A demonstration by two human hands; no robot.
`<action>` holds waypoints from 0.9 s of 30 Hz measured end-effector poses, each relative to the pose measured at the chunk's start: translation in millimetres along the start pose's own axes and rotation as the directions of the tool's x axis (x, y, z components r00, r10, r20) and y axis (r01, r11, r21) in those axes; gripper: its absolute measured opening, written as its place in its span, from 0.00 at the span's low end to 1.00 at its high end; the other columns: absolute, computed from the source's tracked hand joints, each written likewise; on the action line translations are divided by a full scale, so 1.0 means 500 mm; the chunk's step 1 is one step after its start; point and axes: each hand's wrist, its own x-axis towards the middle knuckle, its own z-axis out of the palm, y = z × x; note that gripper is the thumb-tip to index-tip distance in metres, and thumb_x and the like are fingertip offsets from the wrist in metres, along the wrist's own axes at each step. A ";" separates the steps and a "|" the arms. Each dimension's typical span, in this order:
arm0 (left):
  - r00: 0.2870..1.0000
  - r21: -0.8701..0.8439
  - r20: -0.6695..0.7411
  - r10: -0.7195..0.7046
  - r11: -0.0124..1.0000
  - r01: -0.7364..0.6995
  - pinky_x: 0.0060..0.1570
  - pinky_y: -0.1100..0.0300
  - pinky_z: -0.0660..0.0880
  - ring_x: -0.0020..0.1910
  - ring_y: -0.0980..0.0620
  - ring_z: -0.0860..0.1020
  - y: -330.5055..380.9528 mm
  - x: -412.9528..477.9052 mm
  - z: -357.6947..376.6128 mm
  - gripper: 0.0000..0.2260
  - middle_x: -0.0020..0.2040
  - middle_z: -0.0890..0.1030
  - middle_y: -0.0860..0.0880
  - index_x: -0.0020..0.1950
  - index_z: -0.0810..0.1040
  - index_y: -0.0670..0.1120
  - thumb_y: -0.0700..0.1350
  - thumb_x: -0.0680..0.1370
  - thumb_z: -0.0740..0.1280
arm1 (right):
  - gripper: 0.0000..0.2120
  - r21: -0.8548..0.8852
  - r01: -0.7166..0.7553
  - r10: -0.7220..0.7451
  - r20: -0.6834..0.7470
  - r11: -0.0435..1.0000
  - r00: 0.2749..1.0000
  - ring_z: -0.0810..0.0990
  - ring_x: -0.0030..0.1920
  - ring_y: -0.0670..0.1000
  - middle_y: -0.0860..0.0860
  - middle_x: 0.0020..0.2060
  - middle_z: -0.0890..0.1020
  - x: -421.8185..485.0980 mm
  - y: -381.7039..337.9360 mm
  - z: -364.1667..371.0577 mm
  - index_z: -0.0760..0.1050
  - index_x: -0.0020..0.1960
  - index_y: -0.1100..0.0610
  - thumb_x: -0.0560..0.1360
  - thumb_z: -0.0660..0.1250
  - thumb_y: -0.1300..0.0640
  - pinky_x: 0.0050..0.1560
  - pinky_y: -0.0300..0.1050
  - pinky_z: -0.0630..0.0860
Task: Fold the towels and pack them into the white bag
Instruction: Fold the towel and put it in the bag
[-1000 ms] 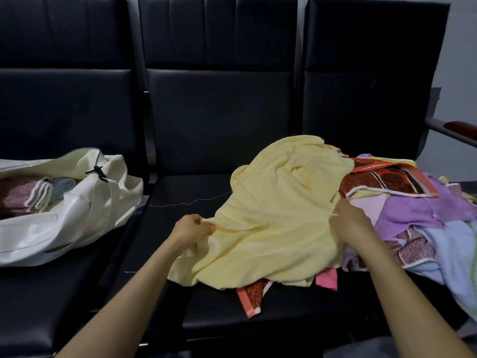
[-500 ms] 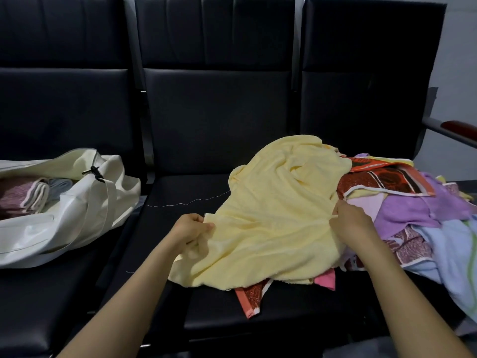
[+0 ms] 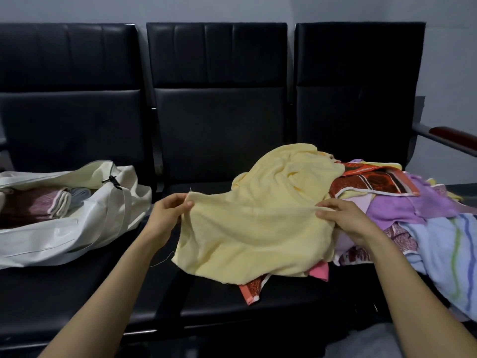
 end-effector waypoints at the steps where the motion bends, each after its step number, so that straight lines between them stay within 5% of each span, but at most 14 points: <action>1: 1.000 -0.013 -0.019 0.009 1.000 -0.010 0.49 0.56 0.75 0.47 0.50 0.79 0.012 -0.008 -0.013 0.06 0.46 0.82 0.48 0.50 0.81 0.45 0.38 0.79 0.65 | 0.06 0.043 0.012 -0.011 -0.017 0.999 1.000 0.78 0.44 0.51 0.56 0.45 0.81 -0.005 -0.009 -0.002 0.78 0.47 0.60 0.73 0.69 0.69 0.42 0.35 0.76; 8: 0.980 -0.084 -0.142 0.142 0.984 -0.154 0.30 0.65 0.74 0.33 0.56 0.78 0.172 -0.047 -0.062 0.09 0.41 0.82 0.47 0.51 0.81 0.47 0.37 0.80 0.63 | 0.07 0.075 0.261 -0.253 -0.093 0.963 0.963 0.78 0.34 0.42 0.50 0.38 0.80 -0.055 -0.158 -0.012 0.79 0.45 0.55 0.75 0.68 0.67 0.29 0.31 0.73; 13: 0.954 -0.116 -0.166 0.251 0.955 -0.272 0.39 0.64 0.77 0.45 0.52 0.81 0.290 -0.081 -0.085 0.12 0.50 0.83 0.48 0.52 0.82 0.51 0.36 0.79 0.64 | 0.04 0.190 0.352 -0.340 -0.091 0.917 0.936 0.80 0.43 0.47 0.51 0.45 0.82 -0.096 -0.286 -0.022 0.81 0.49 0.52 0.75 0.70 0.58 0.38 0.34 0.76; 16: 0.959 -0.145 -0.086 0.271 0.948 -0.282 0.54 0.56 0.75 0.56 0.49 0.79 0.338 -0.102 -0.108 0.12 0.57 0.81 0.47 0.59 0.80 0.51 0.40 0.78 0.65 | 0.15 0.303 0.338 -0.340 -0.050 0.891 0.939 0.81 0.50 0.48 0.49 0.48 0.84 -0.120 -0.344 -0.024 0.80 0.54 0.53 0.72 0.69 0.46 0.50 0.42 0.76; 20: 0.964 -0.234 -0.091 0.251 0.935 -0.265 0.63 0.48 0.69 0.57 0.45 0.76 0.381 -0.122 -0.139 0.14 0.57 0.80 0.44 0.62 0.79 0.46 0.44 0.78 0.61 | 0.12 0.250 0.392 -0.394 -0.044 0.885 0.918 0.79 0.56 0.50 0.50 0.53 0.82 -0.131 -0.387 -0.034 0.77 0.61 0.53 0.79 0.64 0.61 0.53 0.44 0.75; 27: 0.932 -0.115 -0.096 0.348 0.927 -0.358 0.47 0.60 0.79 0.52 0.50 0.80 0.395 -0.125 -0.159 0.20 0.62 0.77 0.43 0.63 0.78 0.48 0.30 0.74 0.68 | 0.34 0.198 0.402 -0.417 0.038 0.894 0.908 0.77 0.55 0.48 0.48 0.60 0.74 -0.159 -0.437 -0.030 0.64 0.75 0.54 0.73 0.67 0.72 0.48 0.43 0.78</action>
